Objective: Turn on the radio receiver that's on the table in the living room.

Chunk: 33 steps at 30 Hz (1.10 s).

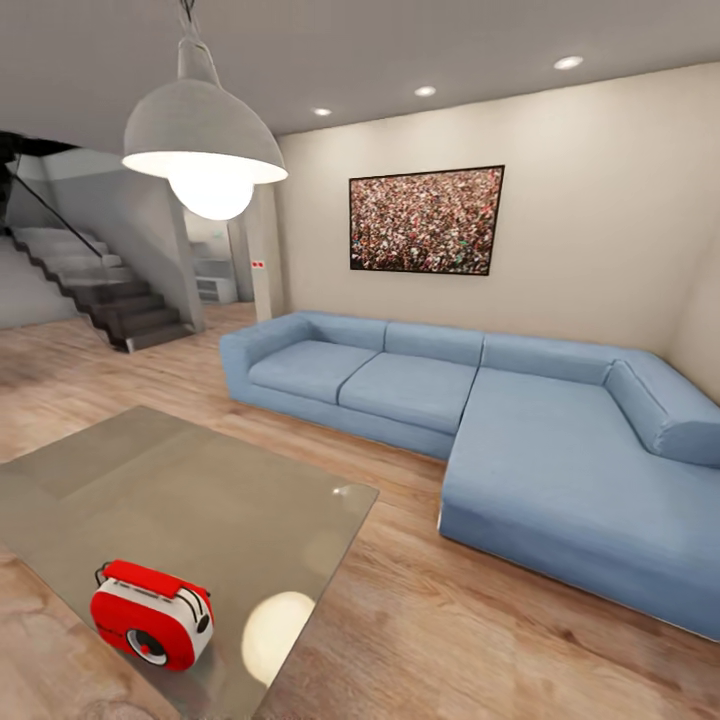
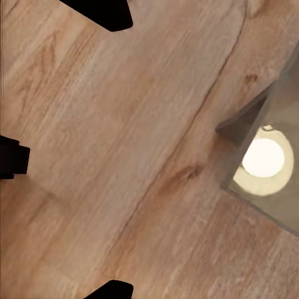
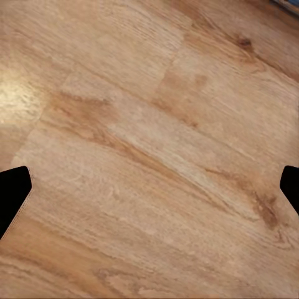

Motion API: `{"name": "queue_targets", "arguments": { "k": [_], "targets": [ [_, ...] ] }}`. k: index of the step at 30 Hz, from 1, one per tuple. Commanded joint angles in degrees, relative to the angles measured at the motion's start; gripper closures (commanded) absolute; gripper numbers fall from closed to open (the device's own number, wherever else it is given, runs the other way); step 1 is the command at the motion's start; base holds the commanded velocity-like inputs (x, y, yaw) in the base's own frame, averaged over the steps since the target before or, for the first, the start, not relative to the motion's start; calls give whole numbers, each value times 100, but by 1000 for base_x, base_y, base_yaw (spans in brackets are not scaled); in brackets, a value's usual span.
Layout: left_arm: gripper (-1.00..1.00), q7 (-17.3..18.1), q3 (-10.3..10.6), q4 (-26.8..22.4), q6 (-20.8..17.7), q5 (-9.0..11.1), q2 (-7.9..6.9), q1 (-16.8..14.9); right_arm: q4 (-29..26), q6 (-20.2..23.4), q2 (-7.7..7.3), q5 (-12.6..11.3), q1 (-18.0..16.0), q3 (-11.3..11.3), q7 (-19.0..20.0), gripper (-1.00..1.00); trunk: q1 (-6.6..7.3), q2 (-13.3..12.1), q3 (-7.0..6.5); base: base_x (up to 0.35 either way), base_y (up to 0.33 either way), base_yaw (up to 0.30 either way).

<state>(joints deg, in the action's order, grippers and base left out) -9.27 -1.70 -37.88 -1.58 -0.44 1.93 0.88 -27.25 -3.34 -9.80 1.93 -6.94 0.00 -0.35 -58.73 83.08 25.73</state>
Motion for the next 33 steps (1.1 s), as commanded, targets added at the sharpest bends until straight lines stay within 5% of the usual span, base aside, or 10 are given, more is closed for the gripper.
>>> {"name": "queue_targets", "arguments": {
  "k": [1,33],
  "targets": [
    [-100,0,0,0,0,0,0,0,0,0,-1,0,0,0,0,-100,0,0,0,0,0,295],
    [-100,-4,3,9,0,-3,5,0,0,0,-2,0,0,19,0,-100,0,0,0,0,-30,295]
  ]
}}
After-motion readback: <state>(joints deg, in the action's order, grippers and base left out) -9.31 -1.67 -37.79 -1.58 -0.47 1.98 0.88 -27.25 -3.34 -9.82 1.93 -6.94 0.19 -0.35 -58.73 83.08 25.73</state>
